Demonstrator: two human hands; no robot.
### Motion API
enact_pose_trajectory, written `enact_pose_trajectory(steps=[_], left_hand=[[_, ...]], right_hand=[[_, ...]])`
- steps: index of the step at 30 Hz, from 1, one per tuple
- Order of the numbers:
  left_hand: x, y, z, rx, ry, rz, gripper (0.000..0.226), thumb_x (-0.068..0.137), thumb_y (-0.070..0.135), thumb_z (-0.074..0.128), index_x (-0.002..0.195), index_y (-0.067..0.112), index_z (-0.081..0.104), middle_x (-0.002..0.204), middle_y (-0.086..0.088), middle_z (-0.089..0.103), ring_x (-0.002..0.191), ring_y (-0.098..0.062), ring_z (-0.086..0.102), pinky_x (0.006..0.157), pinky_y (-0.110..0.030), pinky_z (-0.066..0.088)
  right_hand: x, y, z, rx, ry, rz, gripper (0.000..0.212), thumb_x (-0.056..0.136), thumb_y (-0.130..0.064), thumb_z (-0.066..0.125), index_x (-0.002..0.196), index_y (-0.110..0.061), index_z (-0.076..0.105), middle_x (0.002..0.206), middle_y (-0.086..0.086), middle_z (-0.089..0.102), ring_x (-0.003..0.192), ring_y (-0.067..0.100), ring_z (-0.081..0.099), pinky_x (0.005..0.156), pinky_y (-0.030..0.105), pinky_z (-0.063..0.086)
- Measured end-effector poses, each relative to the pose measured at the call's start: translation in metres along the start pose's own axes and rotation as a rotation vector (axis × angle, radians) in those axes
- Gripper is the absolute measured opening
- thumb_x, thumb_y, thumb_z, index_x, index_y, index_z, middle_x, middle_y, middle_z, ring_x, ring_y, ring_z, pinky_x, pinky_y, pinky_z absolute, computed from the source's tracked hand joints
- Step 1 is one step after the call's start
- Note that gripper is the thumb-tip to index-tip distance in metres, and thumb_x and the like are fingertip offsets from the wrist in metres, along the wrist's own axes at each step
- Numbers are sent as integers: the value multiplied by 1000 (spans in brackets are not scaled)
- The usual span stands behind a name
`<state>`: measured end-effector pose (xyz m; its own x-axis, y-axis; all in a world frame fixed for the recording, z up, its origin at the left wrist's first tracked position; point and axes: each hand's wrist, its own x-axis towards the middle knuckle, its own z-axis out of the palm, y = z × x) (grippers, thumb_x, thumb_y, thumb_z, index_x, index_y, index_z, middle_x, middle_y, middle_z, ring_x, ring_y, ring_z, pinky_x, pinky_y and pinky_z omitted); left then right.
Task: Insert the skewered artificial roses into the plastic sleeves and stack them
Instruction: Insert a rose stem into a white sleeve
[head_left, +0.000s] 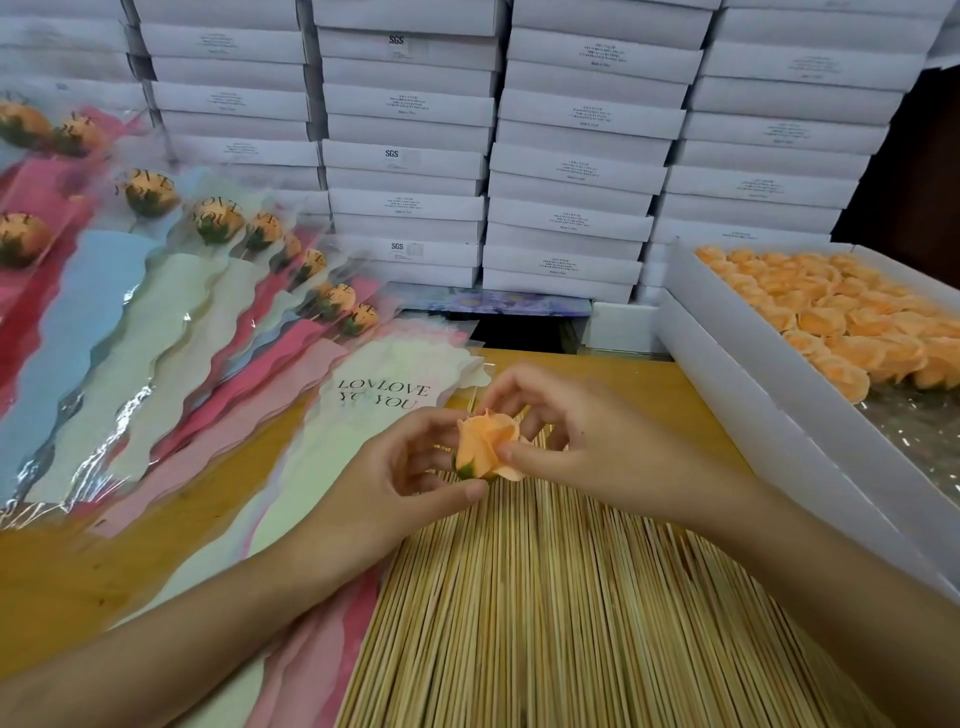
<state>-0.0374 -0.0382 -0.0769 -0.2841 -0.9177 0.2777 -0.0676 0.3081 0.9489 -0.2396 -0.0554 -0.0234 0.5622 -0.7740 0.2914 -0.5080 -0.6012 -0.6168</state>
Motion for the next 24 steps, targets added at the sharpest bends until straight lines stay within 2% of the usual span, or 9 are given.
enact_pose_trajectory(steps=[2,5,8,10,12,14,16,18,24], left_hand=[[1,1,1,-12,0,3,40,71,13,75,109,12,64,100,-7,70,90,-18,63,81,-22,51],[1,0,0,-39,-5,0,35,70,13,75,105,12,66,97,-7,70,86,-23,61,80,-23,51],[3,-2,-4,-76,13,-26,36,71,15,74,107,10,67,103,-15,70,91,-27,62,84,-26,52],[3,-4,-8,-121,19,-48,37,75,16,73,110,8,67,108,-14,71,96,-25,65,83,-23,54],[3,-5,-10,-205,19,-72,35,79,13,71,113,7,66,112,-12,71,94,-19,68,73,-16,54],[4,-7,-12,-275,32,-98,29,82,12,69,111,10,68,113,-11,71,95,-16,69,75,-17,53],[5,-9,-14,-286,45,-111,25,83,15,71,108,14,70,113,-10,71,97,-16,67,81,-23,54],[6,-11,-14,-263,39,-115,29,83,17,73,111,11,68,115,-11,71,99,-19,62,90,-32,48],[6,-15,-14,-229,35,-125,38,83,19,73,115,1,61,117,-23,66,105,-27,57,96,-42,43]], right_hand=[[0,1,1,12,-1,5,25,89,-18,68,109,-29,57,100,-18,62,82,7,63,67,29,53],[0,2,1,35,-5,14,24,90,-25,68,111,-30,56,103,-17,62,82,4,64,67,23,51],[0,3,-1,71,46,56,23,94,-41,58,115,-33,53,105,-14,63,81,3,66,66,20,50],[0,8,-1,56,125,114,24,96,-44,50,116,-32,51,99,-13,62,75,4,66,63,24,49],[0,17,-1,-25,186,199,22,96,-42,50,116,-31,50,87,-8,62,69,9,63,63,32,50],[-2,27,1,-205,164,286,22,97,-39,52,117,-32,49,81,-2,63,69,15,61,65,37,51],[-4,36,7,-417,112,340,27,97,-40,51,122,-32,45,78,-4,60,68,11,58,63,34,52],[-6,44,13,-565,102,358,31,98,-43,48,126,-31,41,75,-8,55,67,7,55,60,29,50],[-7,53,18,-658,110,344,31,99,-43,44,127,-29,39,70,-9,53,62,5,53,53,27,46]])
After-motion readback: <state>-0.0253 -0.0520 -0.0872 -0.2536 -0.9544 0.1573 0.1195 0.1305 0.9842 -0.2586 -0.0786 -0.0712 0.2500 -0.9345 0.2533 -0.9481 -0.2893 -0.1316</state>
